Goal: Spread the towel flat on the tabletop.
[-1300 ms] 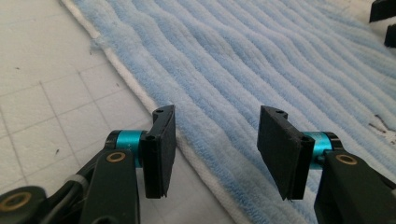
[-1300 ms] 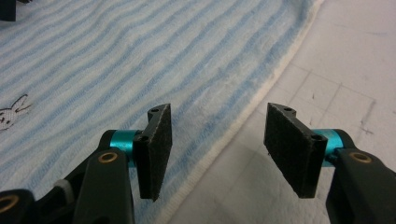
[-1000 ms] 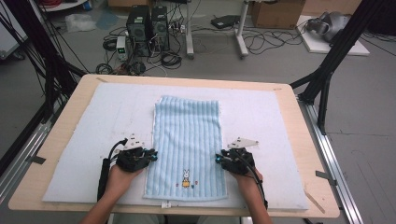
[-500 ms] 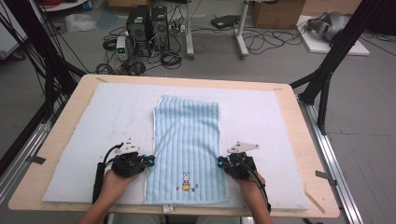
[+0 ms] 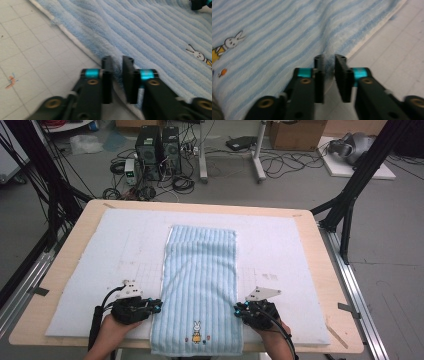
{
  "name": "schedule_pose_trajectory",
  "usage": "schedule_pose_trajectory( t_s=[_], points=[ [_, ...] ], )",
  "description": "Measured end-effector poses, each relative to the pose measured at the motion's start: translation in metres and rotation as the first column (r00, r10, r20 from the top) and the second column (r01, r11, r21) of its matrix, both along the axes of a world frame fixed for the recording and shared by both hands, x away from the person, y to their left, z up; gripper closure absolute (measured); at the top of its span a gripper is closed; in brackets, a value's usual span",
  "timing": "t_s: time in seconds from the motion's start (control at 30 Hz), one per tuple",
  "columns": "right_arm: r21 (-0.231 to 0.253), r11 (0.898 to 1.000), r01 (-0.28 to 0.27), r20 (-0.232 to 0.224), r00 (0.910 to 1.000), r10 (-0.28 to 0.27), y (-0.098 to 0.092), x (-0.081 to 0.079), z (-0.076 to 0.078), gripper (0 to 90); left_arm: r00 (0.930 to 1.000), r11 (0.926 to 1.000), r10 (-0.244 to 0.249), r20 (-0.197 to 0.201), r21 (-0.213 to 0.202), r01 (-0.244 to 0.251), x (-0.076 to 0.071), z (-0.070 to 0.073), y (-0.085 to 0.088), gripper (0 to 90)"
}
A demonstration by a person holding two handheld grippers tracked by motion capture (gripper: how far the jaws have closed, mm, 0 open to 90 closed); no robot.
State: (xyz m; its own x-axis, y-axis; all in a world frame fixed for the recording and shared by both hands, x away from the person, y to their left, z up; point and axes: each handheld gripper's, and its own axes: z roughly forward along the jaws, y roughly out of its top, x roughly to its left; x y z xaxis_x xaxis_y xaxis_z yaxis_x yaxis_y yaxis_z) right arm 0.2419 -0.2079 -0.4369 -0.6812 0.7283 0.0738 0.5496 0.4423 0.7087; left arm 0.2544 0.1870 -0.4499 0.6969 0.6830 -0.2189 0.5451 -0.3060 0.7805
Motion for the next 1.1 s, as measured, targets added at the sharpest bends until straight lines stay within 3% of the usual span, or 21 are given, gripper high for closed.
schedule_pose_trajectory(
  t_s=[0.1, 0.23, 0.43, 0.5, 0.6, 0.7, 0.87, 1.0, 1.03, 1.1],
  points=[
    [0.054, 0.997, 0.050, 0.018, 0.9985, -0.051, -0.001, 0.008, 0.003, 59.5, 0.9977, 0.9973, 0.065, 0.020, -0.034, -0.064, 0.008, 0.004, 0.004, 54.5],
    [0.071, 0.997, 0.029, 0.058, 0.9978, -0.033, 0.011, 0.021, 0.005, 60.4, 0.9948, 0.9944, 0.090, 0.047, -0.060, -0.087, 0.021, 0.012, 0.005, 51.7],
    [0.030, 0.999, -0.030, 0.055, 0.9981, 0.028, 0.038, 0.038, -0.005, 67.4, 0.9910, 0.9900, 0.120, 0.059, -0.081, -0.115, 0.039, 0.021, 0.005, 51.1],
    [-0.003, 0.999, -0.049, 0.055, 0.9973, 0.049, 0.043, 0.038, -0.009, 73.9, 0.9912, 0.9899, 0.120, 0.057, -0.083, -0.115, 0.042, 0.021, 0.006, 51.2],
    [0.001, 0.997, -0.071, 0.023, 0.9972, 0.071, 0.040, 0.038, -0.007, 85.9, 0.9940, 0.9922, 0.097, 0.050, -0.083, -0.093, 0.041, 0.018, 0.002, 51.8],
    [0.001, 0.992, -0.128, -0.010, 0.9917, 0.128, 0.037, 0.035, -0.005, 86.3, 0.9982, 0.9970, 0.041, 0.044, -0.068, -0.038, 0.036, 0.013, -0.006, 55.7],
    [0.077, 0.979, -0.189, -0.060, 0.9792, 0.194, 0.025, 0.029, -0.007, 82.5, 0.9991, 0.9989, -0.026, 0.032, -0.038, 0.028, 0.034, 0.006, -0.022, 56.7],
    [0.115, 0.982, -0.149, -0.035, 0.9874, 0.154, 0.021, 0.029, -0.005, 63.6, 0.9986, 0.9987, -0.051, 0.009, 0.008, 0.051, 0.033, 0.000, -0.031, 55.3],
    [0.124, 0.984, -0.127, -0.022, 0.9912, 0.130, 0.019, 0.030, -0.004, 61.8, 0.9984, 0.9983, -0.053, 0.022, 0.024, 0.052, 0.032, 0.000, -0.032, 56.0],
    [0.125, 0.989, -0.080, 0.005, 0.9968, 0.080, 0.017, 0.031, -0.001, 59.2, 0.9983, 0.9974, -0.031, 0.049, 0.066, 0.028, 0.029, 0.000, -0.033, 66.4]
  ],
)
